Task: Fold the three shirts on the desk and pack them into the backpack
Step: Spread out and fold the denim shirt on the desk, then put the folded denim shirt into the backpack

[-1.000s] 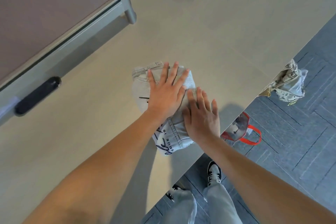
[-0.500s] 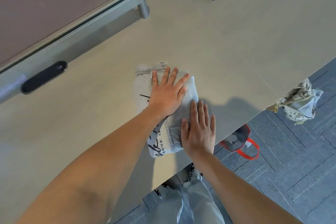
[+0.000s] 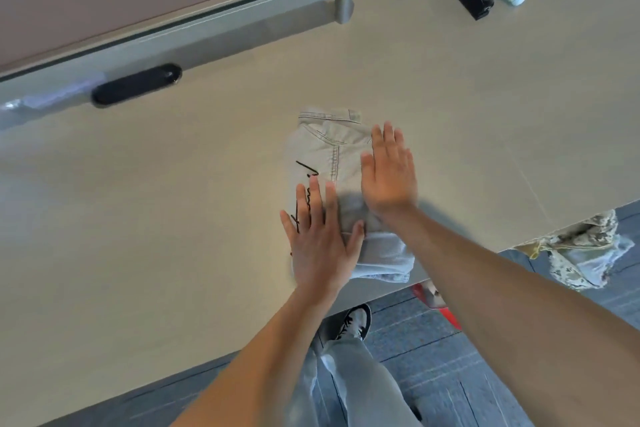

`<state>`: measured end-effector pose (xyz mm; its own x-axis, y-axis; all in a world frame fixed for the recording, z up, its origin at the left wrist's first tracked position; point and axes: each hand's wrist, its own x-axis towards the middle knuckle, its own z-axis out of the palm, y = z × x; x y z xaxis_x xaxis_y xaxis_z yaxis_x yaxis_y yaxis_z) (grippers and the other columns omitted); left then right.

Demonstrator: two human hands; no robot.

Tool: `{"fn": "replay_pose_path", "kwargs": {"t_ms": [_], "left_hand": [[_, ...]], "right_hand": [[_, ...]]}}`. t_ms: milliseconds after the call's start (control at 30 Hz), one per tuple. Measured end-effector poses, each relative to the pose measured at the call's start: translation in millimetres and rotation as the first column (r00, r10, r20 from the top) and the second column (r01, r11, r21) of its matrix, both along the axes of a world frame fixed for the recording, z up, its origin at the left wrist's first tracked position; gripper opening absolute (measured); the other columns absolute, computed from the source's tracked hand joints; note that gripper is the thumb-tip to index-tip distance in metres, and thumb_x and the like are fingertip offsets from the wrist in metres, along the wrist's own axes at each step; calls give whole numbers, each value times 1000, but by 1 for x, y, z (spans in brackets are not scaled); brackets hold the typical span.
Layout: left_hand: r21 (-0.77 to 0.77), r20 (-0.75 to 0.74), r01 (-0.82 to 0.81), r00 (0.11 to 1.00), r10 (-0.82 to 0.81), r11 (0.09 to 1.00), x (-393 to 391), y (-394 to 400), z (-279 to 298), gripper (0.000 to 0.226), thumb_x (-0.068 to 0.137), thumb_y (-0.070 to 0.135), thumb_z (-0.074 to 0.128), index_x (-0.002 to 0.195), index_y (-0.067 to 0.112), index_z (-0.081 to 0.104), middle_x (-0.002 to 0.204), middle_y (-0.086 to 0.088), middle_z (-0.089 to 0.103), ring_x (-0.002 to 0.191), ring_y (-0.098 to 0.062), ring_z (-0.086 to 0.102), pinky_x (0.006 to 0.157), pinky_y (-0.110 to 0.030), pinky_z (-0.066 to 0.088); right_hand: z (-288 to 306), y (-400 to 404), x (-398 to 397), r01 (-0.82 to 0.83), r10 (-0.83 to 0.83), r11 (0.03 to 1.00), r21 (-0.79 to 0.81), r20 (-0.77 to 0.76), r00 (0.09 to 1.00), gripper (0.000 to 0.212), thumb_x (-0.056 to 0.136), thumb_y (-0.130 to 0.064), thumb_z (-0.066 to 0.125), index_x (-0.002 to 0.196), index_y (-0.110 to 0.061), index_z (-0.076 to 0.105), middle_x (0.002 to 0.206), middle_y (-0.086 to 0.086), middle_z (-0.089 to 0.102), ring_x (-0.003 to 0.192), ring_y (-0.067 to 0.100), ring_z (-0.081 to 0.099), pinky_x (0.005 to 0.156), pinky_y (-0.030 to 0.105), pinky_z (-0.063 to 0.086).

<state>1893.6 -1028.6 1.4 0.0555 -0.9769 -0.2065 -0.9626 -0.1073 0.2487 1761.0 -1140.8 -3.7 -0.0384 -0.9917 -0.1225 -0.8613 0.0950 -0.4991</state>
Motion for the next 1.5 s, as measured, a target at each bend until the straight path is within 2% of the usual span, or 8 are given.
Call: {"fn": "replay_pose_path", "kwargs": {"t_ms": [433,633,800,967,1100,1200,1367,1500], "left_hand": [[-1,-237,-43,971,42,999,7,-5,0,75,104,51,24,166,17,1,174,2,-10,159,-15,-15,127,-57,4],[324,-580,-476,583,569,817,45,-28,25,92,94,52,67,162,8,23,166,-13,30,152,-30,31,124,-45,29],[376,-676,-326,544,498,867,61,-51,24,95,88,42,80,164,27,25,167,7,31,152,-14,32,121,-30,27],[394,-825,-107,397,403,913,76,-60,30,88,89,20,81,158,36,30,150,34,41,128,15,43,112,-23,36],[400,-874,42,319,367,915,86,-67,34,77,85,6,81,131,56,44,130,16,69,120,-10,67,97,-32,52],[333,-916,168,291,276,928,85,-71,40,89,83,2,82,149,43,40,139,5,66,127,-19,64,103,-41,52],[303,-938,307,262,226,902,69,-72,50,105,79,-7,82,162,27,28,147,-7,59,134,-30,59,111,-59,46],[307,-939,401,275,207,863,45,-64,71,104,79,-8,81,161,28,30,146,-4,60,133,-28,59,112,-59,44]], "right_hand": [[-5,16,-5,103,-102,995,0,94,990,70,107,-53,33,167,-22,13,175,8,11,158,31,21,124,53,27],[21,70,-20,288,-338,899,330,102,936,104,90,-80,52,166,-20,14,164,7,37,145,33,44,111,48,41],[18,79,-17,262,-301,922,285,101,948,99,71,-99,47,151,-43,36,117,0,65,112,30,64,96,44,52],[17,89,-2,337,-400,882,329,146,905,102,65,-107,44,143,-41,42,111,-8,70,104,24,67,87,47,58],[18,108,16,430,-476,862,267,136,869,79,74,-98,43,120,-34,50,106,-10,64,101,20,61,81,39,49],[22,121,26,515,-554,830,214,205,807,66,75,-93,44,93,-30,46,86,-8,60,76,12,61,59,28,40],[39,143,20,562,-608,792,238,394,690,71,77,-91,52,102,-24,56,93,1,69,81,20,69,69,39,59],[76,173,3,597,-637,756,267,509,579,38,88,-62,64,101,-27,58,88,-14,70,79,-4,67,64,11,49]]}}
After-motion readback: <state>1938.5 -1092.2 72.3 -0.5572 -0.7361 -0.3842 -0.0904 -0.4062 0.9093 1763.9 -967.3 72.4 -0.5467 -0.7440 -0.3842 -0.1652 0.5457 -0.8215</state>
